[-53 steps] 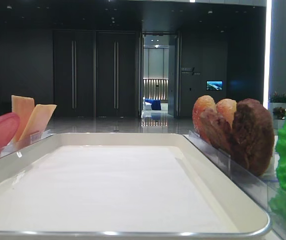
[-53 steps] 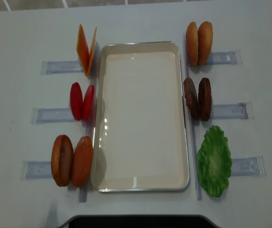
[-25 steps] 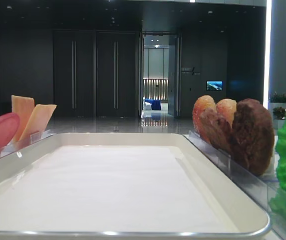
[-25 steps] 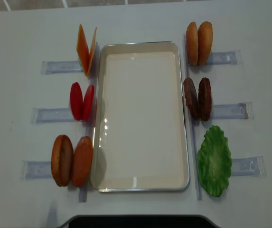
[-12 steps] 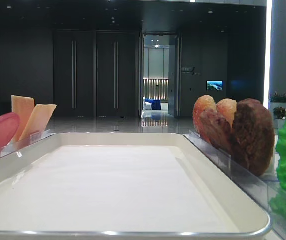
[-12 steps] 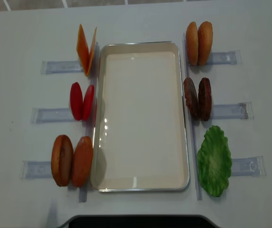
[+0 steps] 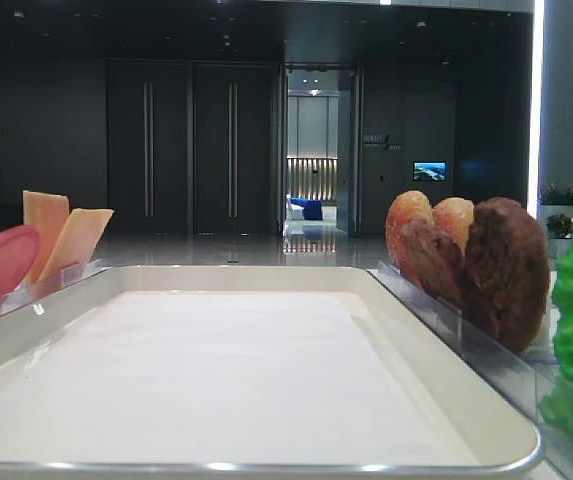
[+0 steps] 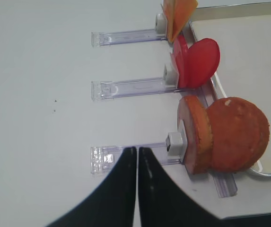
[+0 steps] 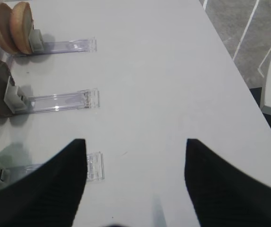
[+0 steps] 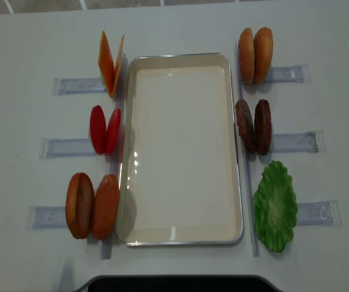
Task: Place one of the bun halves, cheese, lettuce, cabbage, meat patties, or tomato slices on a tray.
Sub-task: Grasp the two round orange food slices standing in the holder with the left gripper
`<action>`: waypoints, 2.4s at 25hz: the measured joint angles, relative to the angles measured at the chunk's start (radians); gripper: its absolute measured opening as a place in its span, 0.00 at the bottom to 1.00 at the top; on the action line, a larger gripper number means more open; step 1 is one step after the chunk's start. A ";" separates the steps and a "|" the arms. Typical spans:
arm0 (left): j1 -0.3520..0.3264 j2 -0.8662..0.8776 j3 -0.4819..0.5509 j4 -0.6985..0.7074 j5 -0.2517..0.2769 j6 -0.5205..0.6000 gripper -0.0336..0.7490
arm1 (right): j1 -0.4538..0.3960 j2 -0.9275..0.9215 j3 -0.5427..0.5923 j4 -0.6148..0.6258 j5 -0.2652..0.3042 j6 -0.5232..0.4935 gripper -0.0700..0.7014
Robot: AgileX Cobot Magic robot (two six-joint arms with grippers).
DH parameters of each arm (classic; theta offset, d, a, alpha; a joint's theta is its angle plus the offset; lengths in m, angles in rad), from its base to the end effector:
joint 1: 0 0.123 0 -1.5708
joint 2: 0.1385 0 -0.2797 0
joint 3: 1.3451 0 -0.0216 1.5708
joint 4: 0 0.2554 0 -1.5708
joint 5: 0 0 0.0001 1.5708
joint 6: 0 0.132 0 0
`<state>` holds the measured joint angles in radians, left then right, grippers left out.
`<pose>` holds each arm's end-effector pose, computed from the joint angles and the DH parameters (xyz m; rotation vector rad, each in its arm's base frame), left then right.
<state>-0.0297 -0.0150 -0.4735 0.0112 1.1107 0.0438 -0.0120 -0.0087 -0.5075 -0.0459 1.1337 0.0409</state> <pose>0.0384 0.0002 0.2472 0.0766 2.1044 0.0220 0.0344 -0.0059 0.2552 0.0602 2.0996 -0.0380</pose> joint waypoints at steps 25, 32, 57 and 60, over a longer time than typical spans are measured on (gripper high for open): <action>0.000 0.000 0.000 0.000 0.000 -0.003 0.04 | 0.000 0.000 0.000 0.000 0.000 0.000 0.65; 0.000 0.000 0.000 0.000 0.000 -0.004 0.04 | 0.000 0.000 0.000 0.000 0.000 0.000 0.65; 0.000 0.005 -0.023 -0.024 -0.034 -0.078 0.75 | 0.000 0.000 0.000 0.000 0.000 0.000 0.65; 0.000 0.049 -0.023 0.010 0.021 -0.122 0.75 | 0.000 0.000 0.000 0.000 0.000 0.000 0.65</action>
<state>-0.0297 0.0337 -0.4965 0.0211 1.1315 -0.0786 -0.0120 -0.0087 -0.5075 -0.0459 1.1337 0.0409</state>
